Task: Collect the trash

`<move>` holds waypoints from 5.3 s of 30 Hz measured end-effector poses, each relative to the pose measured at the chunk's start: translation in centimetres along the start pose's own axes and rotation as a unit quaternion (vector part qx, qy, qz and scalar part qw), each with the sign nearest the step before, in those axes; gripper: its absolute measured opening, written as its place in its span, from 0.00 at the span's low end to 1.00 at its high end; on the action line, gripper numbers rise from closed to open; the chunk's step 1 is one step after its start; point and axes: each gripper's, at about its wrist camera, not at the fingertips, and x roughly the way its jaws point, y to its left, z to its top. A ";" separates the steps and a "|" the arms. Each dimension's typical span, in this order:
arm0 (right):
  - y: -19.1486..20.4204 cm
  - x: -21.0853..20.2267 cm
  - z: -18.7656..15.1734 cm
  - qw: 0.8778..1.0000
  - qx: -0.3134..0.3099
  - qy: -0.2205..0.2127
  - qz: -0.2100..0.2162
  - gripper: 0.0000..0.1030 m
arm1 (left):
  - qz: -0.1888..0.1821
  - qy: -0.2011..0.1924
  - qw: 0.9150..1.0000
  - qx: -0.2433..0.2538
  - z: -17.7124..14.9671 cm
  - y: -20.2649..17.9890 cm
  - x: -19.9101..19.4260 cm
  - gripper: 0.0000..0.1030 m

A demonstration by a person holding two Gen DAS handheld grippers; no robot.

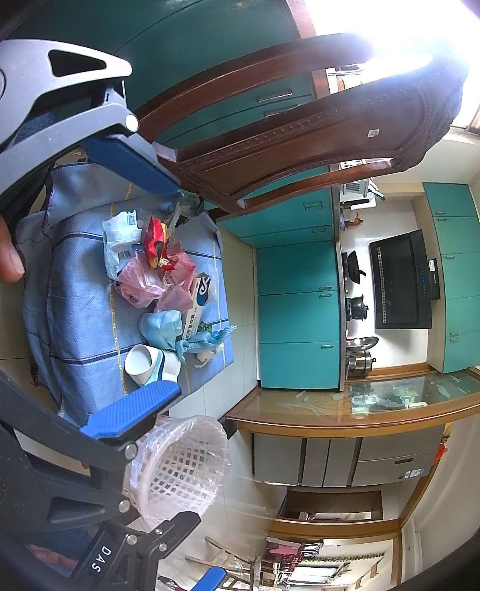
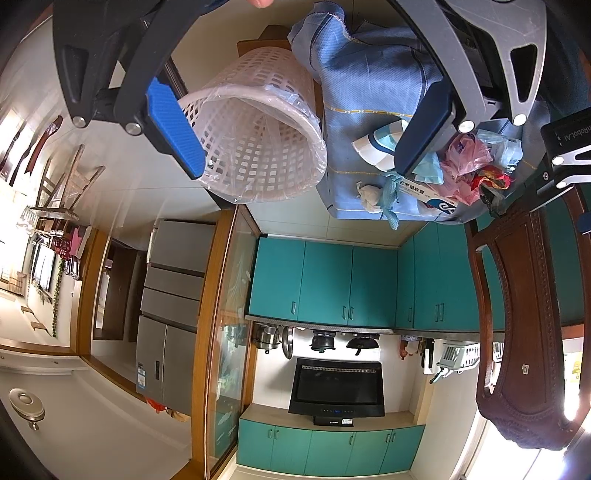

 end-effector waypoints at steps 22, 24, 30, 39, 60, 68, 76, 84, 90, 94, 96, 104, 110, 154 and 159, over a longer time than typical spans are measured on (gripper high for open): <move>0.1 -0.1 -0.1 1.000 -0.001 0.000 0.000 0.97 | 0.000 0.003 1.000 0.001 -0.3 0.2 0.2 0.97; 0.1 0.0 -0.1 1.000 0.000 0.000 0.000 0.97 | 0.000 0.004 1.000 0.000 -0.4 0.3 0.2 0.97; -0.7 1.1 0.6 0.999 0.012 0.019 0.029 0.97 | 0.019 0.010 0.999 -0.024 -0.8 2.9 1.8 0.97; 1.9 10.6 2.2 0.979 -0.019 0.077 0.188 0.87 | -0.002 0.090 0.993 -0.073 -2.5 7.9 7.3 0.82; 5.9 25.1 0.8 0.937 -0.064 0.201 0.279 0.92 | -0.083 0.220 0.967 -0.099 -3.8 8.7 20.6 0.53; 6.6 25.9 0.8 0.941 -0.056 0.200 0.269 0.92 | -0.094 0.214 0.968 -0.095 -3.9 8.8 19.3 0.18; 6.5 27.3 1.8 0.949 -0.013 0.187 0.254 0.92 | -0.089 0.144 0.980 -0.102 -1.6 10.0 14.2 0.15; 11.5 31.1 1.2 0.935 -0.023 0.232 0.268 0.47 | -0.080 0.051 0.991 -0.095 4.1 9.3 11.1 0.15; 10.7 30.0 1.2 0.939 -0.019 0.214 0.267 0.22 | -0.063 -0.005 0.997 -0.052 8.7 5.2 12.0 0.15; 8.0 26.4 2.7 0.952 -0.011 0.156 0.263 0.22 | -0.046 -0.018 0.998 -0.025 7.6 2.4 13.1 0.15; 6.6 24.8 3.0 0.958 -0.010 0.129 0.256 0.22 | -0.030 -0.006 1.000 -0.007 6.1 1.2 14.2 0.15; 3.2 21.8 2.9 0.971 -0.008 0.085 0.224 0.22 | -0.015 0.007 0.999 0.041 4.1 -1.8 15.3 0.15; 3.3 21.0 2.6 0.971 -0.014 0.075 0.226 0.22 | -0.008 -0.003 0.999 0.050 4.0 -2.4 14.6 0.15; -16.7 18.2 -0.6 0.993 0.091 0.069 0.035 0.22 | -0.235 0.078 0.965 0.082 2.4 -19.4 17.3 0.15; -17.4 18.0 -1.0 0.992 0.093 0.075 0.036 0.23 | -0.232 0.071 0.965 0.100 1.9 -20.8 17.3 0.15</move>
